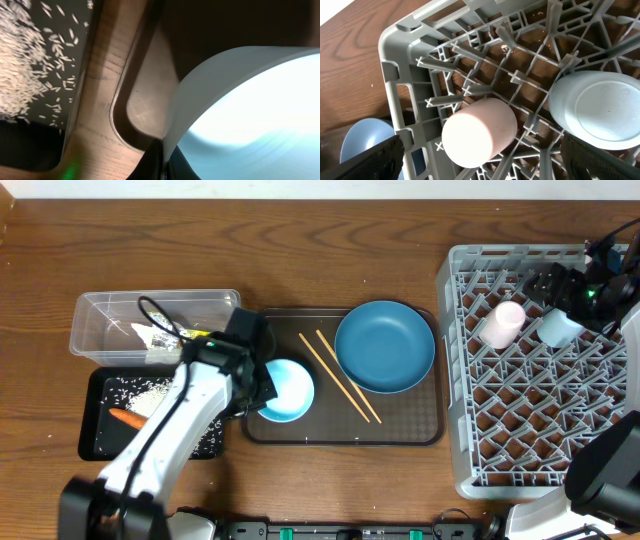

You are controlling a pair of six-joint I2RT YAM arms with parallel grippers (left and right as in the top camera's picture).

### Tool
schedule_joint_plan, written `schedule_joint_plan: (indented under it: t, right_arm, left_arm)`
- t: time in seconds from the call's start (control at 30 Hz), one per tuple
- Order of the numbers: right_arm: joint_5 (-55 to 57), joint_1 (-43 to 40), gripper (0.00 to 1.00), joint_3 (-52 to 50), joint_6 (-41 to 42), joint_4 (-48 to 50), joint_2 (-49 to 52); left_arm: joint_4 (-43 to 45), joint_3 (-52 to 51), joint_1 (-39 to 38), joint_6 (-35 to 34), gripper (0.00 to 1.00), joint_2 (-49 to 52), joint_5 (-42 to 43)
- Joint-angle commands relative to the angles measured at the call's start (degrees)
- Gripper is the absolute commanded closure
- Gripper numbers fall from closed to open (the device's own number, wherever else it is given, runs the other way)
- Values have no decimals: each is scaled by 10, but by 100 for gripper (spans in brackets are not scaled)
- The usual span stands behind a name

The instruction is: Sort waste into correct bins and load items into the dishwasher rack

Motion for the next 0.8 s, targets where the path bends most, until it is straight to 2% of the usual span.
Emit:
schedule_joint_plan:
  t: [0.0, 0.13, 0.27, 0.77]
  right_arm:
    - [-6, -4, 1, -1, 0, 0, 5]
    - [-6, -4, 1, -1, 0, 0, 5]
    - [-6, -4, 1, -1, 0, 0, 5]
    - [-7, -2, 1, -1, 12, 0, 5]
  left_arm:
    - [-14, 17, 0, 7, 94, -40, 24]
    - [-14, 17, 0, 14, 94, -74, 85]
    - [-15, 17, 0, 14, 94, -100, 110]
    - [6, 17, -59, 14, 94, -113, 101]
